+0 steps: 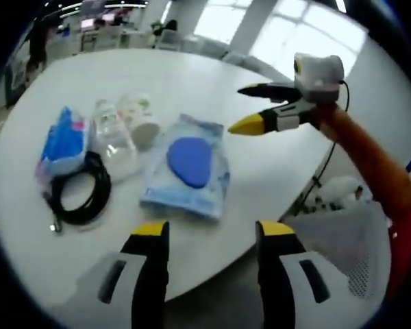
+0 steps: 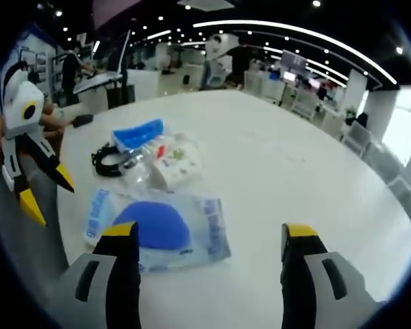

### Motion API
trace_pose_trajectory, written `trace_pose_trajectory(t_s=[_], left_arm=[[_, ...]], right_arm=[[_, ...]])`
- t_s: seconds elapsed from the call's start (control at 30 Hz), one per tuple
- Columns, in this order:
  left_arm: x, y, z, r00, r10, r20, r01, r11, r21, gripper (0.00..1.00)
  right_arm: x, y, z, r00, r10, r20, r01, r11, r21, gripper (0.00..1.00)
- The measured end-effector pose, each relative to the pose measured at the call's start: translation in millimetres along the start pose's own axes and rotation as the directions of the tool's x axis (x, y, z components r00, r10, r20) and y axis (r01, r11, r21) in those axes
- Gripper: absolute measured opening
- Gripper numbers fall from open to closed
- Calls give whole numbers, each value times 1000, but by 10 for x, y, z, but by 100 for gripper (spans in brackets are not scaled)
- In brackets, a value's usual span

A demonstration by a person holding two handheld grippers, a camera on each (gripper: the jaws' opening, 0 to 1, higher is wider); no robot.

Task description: Arrange the tabletop items into an orderly group along one side of the table until the central work area is clear of visible clutter.

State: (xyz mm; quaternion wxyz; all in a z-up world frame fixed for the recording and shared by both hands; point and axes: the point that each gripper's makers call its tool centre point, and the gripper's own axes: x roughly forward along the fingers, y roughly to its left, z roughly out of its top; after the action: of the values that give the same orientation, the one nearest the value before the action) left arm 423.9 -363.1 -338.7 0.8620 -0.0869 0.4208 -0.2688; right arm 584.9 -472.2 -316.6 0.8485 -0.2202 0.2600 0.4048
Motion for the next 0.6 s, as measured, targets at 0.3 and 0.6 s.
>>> trace_pose_trajectory(t_s=[0.3,0.6], left_arm=[[129,79,12,1000,21,-12,-22,997,-70,43],[235,142,-35,999,35,-34,-38,992,-116,40]], right_arm=[[206,-39,-59,998,53,-18,-52,998,43,73],[419,-34,-150,994,83,-63,-81,996,40,66]])
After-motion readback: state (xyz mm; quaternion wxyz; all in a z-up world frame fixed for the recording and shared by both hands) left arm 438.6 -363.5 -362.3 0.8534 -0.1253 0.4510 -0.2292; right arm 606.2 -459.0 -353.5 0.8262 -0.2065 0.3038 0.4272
